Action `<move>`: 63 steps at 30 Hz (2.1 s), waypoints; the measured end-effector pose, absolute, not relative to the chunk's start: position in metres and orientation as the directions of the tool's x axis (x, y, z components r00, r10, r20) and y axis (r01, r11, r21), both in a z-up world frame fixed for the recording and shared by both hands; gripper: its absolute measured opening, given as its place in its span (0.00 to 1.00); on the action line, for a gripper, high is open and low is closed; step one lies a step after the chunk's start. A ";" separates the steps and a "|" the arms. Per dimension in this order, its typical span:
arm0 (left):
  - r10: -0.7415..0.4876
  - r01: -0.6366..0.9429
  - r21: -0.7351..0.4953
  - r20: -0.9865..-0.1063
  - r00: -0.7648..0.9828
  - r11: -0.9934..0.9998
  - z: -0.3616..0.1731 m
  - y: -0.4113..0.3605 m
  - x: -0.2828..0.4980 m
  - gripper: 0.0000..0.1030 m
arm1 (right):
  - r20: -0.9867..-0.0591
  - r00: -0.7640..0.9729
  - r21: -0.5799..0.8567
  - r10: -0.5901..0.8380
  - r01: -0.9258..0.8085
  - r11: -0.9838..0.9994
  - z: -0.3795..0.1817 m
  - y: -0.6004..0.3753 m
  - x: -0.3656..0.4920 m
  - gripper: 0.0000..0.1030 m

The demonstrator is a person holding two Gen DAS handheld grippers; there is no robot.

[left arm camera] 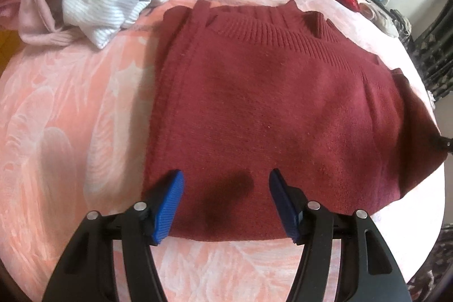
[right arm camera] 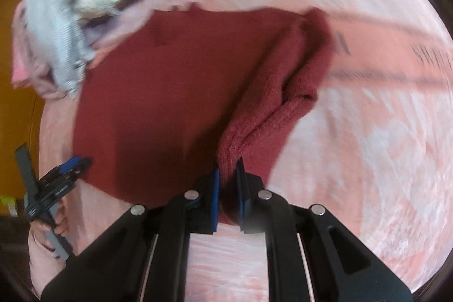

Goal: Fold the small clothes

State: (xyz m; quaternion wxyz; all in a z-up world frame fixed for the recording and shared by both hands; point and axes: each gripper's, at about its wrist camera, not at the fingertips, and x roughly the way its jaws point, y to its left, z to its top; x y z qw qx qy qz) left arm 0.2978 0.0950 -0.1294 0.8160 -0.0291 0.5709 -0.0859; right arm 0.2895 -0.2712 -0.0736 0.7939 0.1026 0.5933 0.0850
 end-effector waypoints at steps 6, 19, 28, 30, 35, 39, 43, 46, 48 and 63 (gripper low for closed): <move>-0.196 0.108 -0.169 -0.923 0.332 0.980 -0.133 0.100 0.297 0.61 | -0.899 0.287 0.303 0.331 -0.137 0.943 -0.066 -0.218 0.294 0.09; -0.220 0.088 -0.202 -0.918 0.331 0.975 -0.133 0.112 0.296 0.61 | -0.905 0.192 0.321 0.380 -0.280 0.905 -0.102 -0.134 0.285 0.09; -0.218 0.082 -0.202 -0.919 0.329 0.976 -0.129 0.107 0.298 0.61 | -0.932 0.123 0.286 0.342 -0.331 0.899 -0.139 -0.125 0.279 0.14; -0.235 0.080 -0.221 -0.915 0.328 0.972 -0.126 0.106 0.298 0.61 | -0.923 0.120 0.310 0.365 -0.328 0.892 -0.139 -0.128 0.278 0.22; -0.313 0.098 -0.297 -0.891 0.330 0.950 -0.108 0.092 0.299 0.65 | -0.877 0.134 0.400 0.461 -0.327 0.856 -0.118 -0.149 0.264 0.42; -0.370 0.118 -0.351 -0.872 0.321 0.929 -0.099 0.069 0.305 0.70 | -0.833 0.148 0.467 0.532 -0.326 0.822 -0.099 -0.176 0.248 0.46; -0.395 0.138 -0.370 -0.870 0.295 0.919 -0.098 0.038 0.317 0.73 | -0.852 0.166 0.435 0.496 -0.304 0.848 -0.095 -0.204 0.239 0.46; -0.407 0.139 -0.383 -0.871 0.276 0.913 -0.102 0.014 0.327 0.76 | -0.863 0.174 0.422 0.474 -0.268 0.866 -0.100 -0.232 0.239 0.46; -0.400 0.134 -0.377 -0.879 0.261 0.916 -0.106 -0.001 0.337 0.76 | -0.869 0.172 0.417 0.465 -0.253 0.873 -0.105 -0.244 0.239 0.46; -0.485 0.128 -0.469 -0.859 0.166 0.874 -0.144 -0.048 0.341 0.14 | -0.900 0.142 0.385 0.412 -0.181 0.905 -0.133 -0.291 0.232 0.46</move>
